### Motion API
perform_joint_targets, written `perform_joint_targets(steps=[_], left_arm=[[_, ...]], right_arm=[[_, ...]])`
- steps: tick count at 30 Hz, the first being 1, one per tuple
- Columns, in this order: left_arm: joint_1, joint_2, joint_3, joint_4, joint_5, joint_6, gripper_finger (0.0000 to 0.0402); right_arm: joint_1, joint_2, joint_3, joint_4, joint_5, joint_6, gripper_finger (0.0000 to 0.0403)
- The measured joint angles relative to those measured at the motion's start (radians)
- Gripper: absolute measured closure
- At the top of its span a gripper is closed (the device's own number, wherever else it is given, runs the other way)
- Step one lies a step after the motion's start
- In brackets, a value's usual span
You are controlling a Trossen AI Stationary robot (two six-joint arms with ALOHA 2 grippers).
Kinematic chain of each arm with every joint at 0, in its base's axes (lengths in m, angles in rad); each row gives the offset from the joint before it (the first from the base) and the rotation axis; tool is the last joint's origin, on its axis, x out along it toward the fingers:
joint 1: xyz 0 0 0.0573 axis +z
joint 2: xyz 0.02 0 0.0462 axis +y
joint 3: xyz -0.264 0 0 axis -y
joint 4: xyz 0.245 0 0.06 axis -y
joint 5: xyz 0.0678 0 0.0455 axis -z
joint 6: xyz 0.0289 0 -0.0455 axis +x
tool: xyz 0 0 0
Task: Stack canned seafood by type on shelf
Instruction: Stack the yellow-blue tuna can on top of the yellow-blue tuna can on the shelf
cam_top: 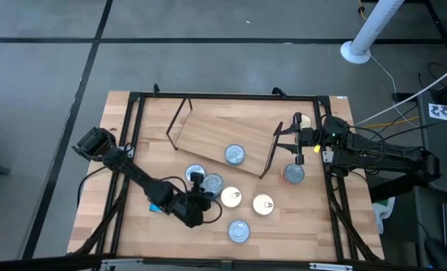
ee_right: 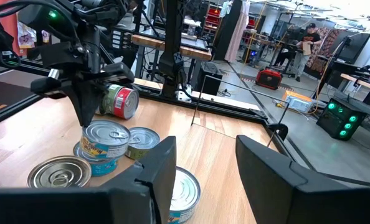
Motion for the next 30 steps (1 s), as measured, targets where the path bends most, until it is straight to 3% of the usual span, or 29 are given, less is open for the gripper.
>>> perform_joint_targets(steps=[30], left_arm=[[0.157, -0.038, 0.0, 0.035, -0.003, 0.183, 0.0401]], right_arm=[[0.0, 0.0, 0.0, 0.0, 0.0, 0.0, 0.0235]])
